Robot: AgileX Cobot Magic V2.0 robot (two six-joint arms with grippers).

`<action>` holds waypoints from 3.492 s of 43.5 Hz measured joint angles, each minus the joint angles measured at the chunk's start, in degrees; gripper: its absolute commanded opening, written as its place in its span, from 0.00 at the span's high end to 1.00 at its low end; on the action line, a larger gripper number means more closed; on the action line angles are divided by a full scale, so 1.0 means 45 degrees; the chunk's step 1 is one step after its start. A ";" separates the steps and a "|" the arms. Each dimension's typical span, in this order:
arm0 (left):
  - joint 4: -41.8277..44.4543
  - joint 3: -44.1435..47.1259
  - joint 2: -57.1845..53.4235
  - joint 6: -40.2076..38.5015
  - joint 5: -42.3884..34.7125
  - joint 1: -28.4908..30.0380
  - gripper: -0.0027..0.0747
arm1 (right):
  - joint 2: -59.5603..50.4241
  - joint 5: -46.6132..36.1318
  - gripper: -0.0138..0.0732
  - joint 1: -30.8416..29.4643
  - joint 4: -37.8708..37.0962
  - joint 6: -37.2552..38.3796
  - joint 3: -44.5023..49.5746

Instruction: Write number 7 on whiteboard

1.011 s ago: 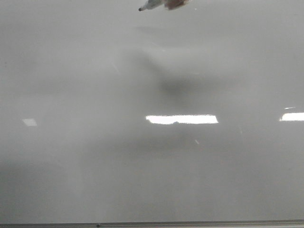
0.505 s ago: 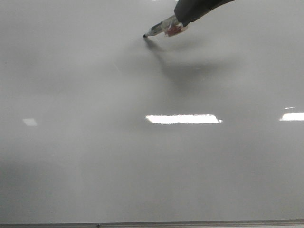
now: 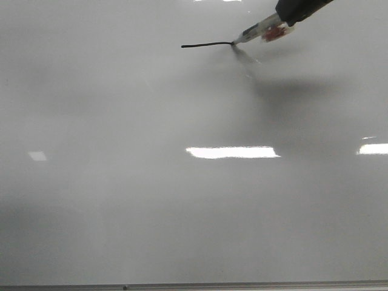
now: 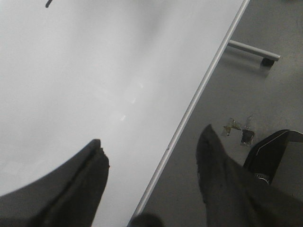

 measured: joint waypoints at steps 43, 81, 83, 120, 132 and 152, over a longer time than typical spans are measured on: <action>-0.4405 0.0000 0.1730 0.4562 0.0125 -0.0024 0.24 | -0.3222 0.7072 0.92 0.0967 0.4602 -0.9163 0.0820; -0.6118 -0.1286 0.4313 0.6383 -0.0097 -0.1313 0.75 | -0.3479 0.7552 0.92 0.0967 0.5405 -1.0060 0.0820; -0.6118 -0.1286 0.4313 0.6383 -0.0097 -0.1313 0.80 | -0.3479 0.7552 0.91 0.0967 0.5405 -1.0060 0.0820; 0.3349 -0.2062 0.3082 -0.3707 0.1701 0.0410 0.94 | -0.4591 0.6977 0.14 -0.1187 0.2970 -0.6924 0.0820; 0.4669 -0.0349 0.1332 -0.6308 0.1178 0.4009 0.94 | -0.4591 0.6791 0.14 -0.1359 0.2941 -0.6807 0.0820; 0.3702 0.3201 0.1037 -0.7837 -0.5245 0.7472 0.94 | -0.4591 0.6569 0.14 -0.1359 0.2941 -0.6807 0.0820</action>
